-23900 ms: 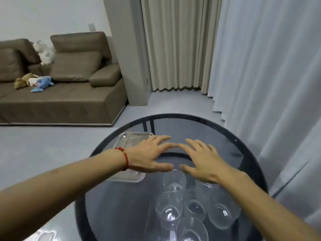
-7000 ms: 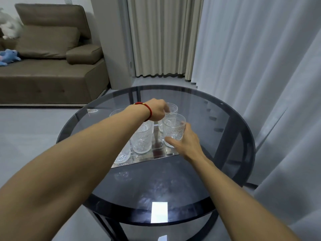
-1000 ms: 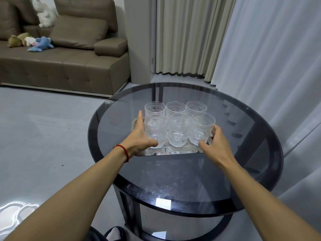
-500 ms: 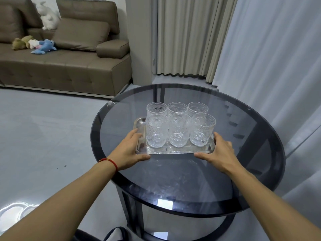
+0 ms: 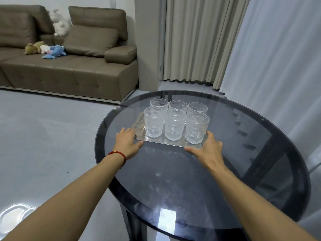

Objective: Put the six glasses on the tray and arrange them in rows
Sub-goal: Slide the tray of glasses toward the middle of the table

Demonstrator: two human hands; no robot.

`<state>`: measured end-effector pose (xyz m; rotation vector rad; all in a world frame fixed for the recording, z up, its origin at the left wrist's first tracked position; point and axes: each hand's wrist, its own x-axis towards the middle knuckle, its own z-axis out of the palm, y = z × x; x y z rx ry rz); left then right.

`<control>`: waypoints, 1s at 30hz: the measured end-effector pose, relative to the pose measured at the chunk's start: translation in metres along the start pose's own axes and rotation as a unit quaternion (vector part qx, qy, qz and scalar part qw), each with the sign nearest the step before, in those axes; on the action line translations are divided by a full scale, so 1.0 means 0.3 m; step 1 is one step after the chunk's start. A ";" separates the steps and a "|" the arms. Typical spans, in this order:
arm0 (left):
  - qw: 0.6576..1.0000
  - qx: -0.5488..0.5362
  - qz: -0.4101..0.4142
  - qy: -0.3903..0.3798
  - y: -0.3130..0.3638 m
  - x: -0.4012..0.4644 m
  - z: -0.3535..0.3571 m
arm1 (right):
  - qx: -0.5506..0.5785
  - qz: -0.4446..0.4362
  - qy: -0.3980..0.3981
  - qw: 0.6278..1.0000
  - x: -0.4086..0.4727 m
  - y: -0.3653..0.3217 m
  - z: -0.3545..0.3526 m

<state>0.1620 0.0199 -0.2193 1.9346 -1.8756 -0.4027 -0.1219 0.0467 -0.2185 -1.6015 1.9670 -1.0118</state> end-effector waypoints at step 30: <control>0.961 -0.268 -0.047 0.039 -0.073 0.314 -0.084 | -0.059 -0.044 -0.054 0.996 0.341 -0.068 0.104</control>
